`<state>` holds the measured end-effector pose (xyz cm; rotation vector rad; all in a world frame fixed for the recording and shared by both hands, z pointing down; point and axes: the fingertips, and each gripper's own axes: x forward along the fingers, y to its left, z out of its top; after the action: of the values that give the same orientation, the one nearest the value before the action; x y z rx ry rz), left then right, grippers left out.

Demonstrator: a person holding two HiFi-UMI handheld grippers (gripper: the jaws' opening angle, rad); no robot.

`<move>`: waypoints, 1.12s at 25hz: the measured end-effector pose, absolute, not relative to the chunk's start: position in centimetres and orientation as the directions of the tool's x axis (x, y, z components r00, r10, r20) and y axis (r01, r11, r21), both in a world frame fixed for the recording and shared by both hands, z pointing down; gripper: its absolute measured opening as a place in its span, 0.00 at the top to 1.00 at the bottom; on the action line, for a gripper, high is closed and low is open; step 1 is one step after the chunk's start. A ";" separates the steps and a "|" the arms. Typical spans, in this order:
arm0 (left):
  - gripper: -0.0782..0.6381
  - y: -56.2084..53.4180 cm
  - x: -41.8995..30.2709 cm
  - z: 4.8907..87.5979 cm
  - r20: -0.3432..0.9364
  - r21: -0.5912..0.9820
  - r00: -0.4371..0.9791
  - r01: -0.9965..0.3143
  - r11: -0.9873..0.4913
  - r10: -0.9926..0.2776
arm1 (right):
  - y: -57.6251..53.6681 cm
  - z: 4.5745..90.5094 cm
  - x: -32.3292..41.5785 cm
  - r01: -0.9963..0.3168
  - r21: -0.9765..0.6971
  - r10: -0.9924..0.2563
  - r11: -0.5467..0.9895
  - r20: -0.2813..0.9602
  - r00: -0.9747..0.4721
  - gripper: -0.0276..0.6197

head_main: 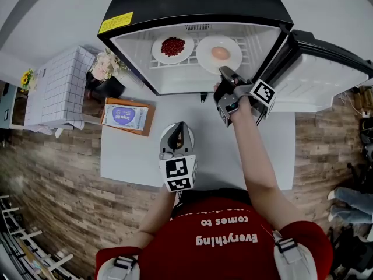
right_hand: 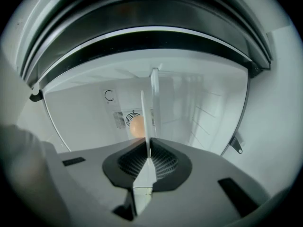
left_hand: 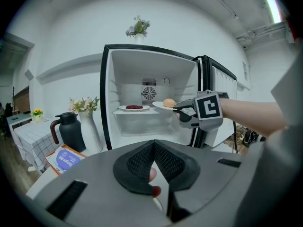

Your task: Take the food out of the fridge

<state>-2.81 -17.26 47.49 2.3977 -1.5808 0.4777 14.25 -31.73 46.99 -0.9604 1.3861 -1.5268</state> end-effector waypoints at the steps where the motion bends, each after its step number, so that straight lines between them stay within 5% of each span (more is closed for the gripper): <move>1: 0.88 -17.3 -2.9 47.3 0.387 0.011 0.362 -0.921 -0.389 -0.848 | -31.4 46.7 14.1 0.082 -0.996 -0.931 -0.024 -0.007 -0.365 0.91; 28: 0.88 -14.9 -4.0 43.9 0.301 0.022 0.380 -0.920 -0.392 -0.875 | -18.3 43.3 9.3 0.057 -0.993 -0.786 0.105 -0.118 -0.607 0.91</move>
<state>-4.01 -14.94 43.93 2.4504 -1.6127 0.3591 9.31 -18.30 43.34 -0.7191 1.7078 -1.5802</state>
